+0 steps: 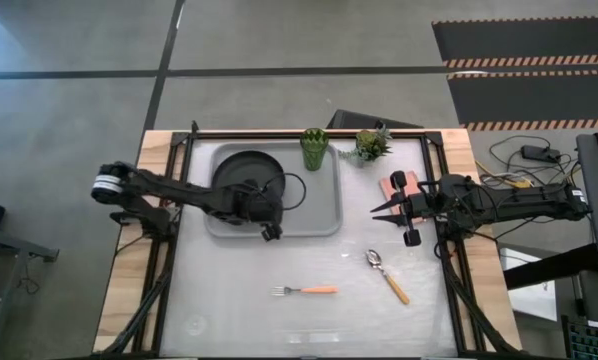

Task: Pick and place plate/cup/fork/spoon on tray
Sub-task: Put the brown spoon on the gray serving tray on the bottom of the green cup

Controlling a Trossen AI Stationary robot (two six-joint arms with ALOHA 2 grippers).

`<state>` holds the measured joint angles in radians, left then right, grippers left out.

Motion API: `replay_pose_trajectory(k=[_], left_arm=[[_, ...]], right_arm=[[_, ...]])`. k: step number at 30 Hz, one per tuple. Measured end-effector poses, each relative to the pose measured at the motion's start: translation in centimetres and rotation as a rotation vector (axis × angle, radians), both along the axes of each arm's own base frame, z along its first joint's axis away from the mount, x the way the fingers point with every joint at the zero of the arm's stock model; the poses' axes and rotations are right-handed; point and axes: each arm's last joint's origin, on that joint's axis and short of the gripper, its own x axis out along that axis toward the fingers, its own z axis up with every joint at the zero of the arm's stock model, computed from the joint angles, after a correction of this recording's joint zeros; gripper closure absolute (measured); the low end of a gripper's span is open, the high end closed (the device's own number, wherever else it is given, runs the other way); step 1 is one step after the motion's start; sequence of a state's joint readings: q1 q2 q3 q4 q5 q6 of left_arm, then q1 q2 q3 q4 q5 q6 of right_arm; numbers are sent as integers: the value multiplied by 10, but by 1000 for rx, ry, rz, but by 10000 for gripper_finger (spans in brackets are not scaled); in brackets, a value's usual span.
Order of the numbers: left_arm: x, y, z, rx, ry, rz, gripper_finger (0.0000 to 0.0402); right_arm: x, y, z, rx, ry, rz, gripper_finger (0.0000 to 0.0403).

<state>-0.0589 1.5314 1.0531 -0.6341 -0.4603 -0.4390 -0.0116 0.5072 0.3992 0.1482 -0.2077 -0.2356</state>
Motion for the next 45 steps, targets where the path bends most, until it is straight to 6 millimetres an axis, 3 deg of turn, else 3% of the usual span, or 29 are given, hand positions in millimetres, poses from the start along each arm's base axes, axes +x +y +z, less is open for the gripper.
replay_pose_trajectory(k=[4,9,13,18,25,29,33,37,41,45], left_arm=[[-15,-10,31,89,-183,-63,322],[-32,-30,57,166,-491,-317,322],[-50,-36,62,235,-752,-407,323],[-72,-32,54,293,-957,-395,323],[-93,-27,45,340,-1033,-392,323],[-100,-25,47,344,-1054,-388,323],[-107,-24,48,346,-1076,-383,323],[-112,-23,50,352,-1094,-380,323],[-117,-22,54,378,-1107,-384,323],[-120,-21,57,397,-1115,-387,323]], right_arm=[[0,0,-1,7,15,-5,344],[0,-1,-3,106,47,-59,344],[-1,-1,-8,233,123,-75,344],[1,2,-12,445,201,-77,344],[12,21,-10,684,353,0,344],[19,33,-10,810,564,-48,344],[20,38,-16,952,869,-248,344],[16,37,-27,1047,1180,-572,344],[13,40,-34,976,1419,-823,344],[31,55,-35,890,1502,-849,344]])
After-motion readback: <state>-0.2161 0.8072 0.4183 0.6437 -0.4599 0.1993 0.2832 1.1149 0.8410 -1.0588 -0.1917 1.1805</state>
